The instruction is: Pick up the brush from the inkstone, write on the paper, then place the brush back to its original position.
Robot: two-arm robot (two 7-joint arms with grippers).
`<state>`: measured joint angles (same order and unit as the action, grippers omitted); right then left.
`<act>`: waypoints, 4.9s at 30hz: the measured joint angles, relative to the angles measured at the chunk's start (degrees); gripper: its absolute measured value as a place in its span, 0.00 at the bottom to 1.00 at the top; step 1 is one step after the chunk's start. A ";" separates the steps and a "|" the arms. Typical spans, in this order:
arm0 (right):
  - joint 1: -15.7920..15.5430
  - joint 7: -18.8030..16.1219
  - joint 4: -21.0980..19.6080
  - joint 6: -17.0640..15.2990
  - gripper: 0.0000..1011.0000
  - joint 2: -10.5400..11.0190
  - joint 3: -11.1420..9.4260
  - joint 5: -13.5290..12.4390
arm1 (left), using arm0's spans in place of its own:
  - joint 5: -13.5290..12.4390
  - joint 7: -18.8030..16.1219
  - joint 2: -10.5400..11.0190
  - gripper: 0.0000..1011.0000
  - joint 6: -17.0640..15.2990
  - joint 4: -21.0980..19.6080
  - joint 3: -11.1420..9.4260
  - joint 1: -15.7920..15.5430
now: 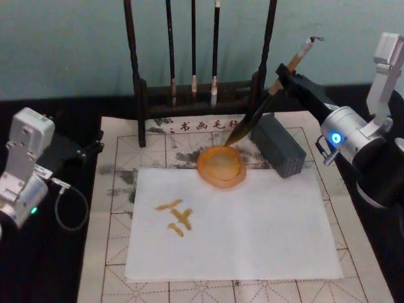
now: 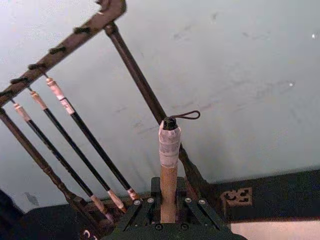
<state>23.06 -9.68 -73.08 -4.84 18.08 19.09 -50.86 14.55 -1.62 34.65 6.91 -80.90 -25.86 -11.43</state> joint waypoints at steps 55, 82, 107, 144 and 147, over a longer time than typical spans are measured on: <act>-15.09 -14.48 -23.18 1.01 0.20 11.42 6.07 1.93 | 0.00 0.00 0.00 0.99 0.00 0.00 0.00 0.00; -18.33 -16.99 -25.38 2.52 0.20 12.36 8.12 5.16 | 0.00 0.00 0.00 0.99 0.00 0.00 0.00 0.00; -17.45 -17.41 -23.83 2.21 0.20 10.92 9.20 6.70 | 0.00 0.00 0.00 0.99 0.00 0.00 0.00 0.00; -16.23 -16.06 -20.76 2.17 0.20 8.42 9.15 8.38 | 0.00 0.00 0.00 0.99 0.00 0.00 0.00 0.00; -16.32 -16.01 -20.74 2.40 0.20 8.37 8.89 8.66 | 0.00 0.00 0.00 0.99 0.00 0.00 0.00 0.00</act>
<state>6.74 -25.69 -93.82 -2.43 26.44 27.98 -42.20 14.55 -1.62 34.64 6.91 -80.90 -25.86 -11.43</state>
